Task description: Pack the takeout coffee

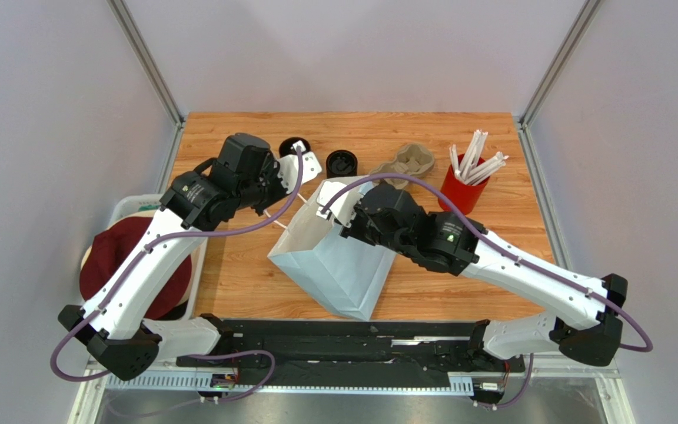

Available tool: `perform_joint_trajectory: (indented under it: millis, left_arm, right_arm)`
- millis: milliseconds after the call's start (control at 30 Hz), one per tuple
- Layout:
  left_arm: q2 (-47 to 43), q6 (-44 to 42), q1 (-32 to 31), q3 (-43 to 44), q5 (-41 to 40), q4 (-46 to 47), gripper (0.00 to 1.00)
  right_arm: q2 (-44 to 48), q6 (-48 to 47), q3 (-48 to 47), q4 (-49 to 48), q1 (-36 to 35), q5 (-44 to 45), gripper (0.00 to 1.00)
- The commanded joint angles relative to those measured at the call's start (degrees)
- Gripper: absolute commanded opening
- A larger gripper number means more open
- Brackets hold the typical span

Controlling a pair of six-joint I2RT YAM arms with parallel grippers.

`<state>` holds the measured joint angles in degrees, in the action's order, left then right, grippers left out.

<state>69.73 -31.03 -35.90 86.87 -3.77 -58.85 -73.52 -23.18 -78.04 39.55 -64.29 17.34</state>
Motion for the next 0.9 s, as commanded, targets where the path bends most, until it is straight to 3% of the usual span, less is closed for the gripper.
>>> perform_joint_trajectory:
  millis: [0, 200, 333, 533, 867]
  left_arm:
    - [-1.3, -0.2, 0.2, 2.7, -1.2, 1.4, 0.0]
    - [2.2, -1.9, 0.2, 12.5, -1.2, 0.6, 0.0]
    - [4.4, -2.9, 0.1, 17.4, 0.2, 0.6, 0.0]
    - [6.6, -5.4, 0.0, 17.8, 2.5, 1.1, 0.0]
    - [9.5, -10.7, -3.7, 20.6, 4.5, -1.3, 0.0]
  right_arm:
    - [3.6, 0.2, -5.4, -2.1, 0.2, 0.2, 0.0]
    - [5.6, -1.3, -7.0, -1.5, 0.1, 1.0, 0.0]
    - [7.0, -1.9, -0.6, -1.3, 0.2, -0.3, 0.0]
    - [10.8, -3.2, 12.3, -1.5, 0.2, -4.8, 0.0]
    - [15.2, -4.9, 22.7, 3.3, -4.3, -8.3, 0.0]
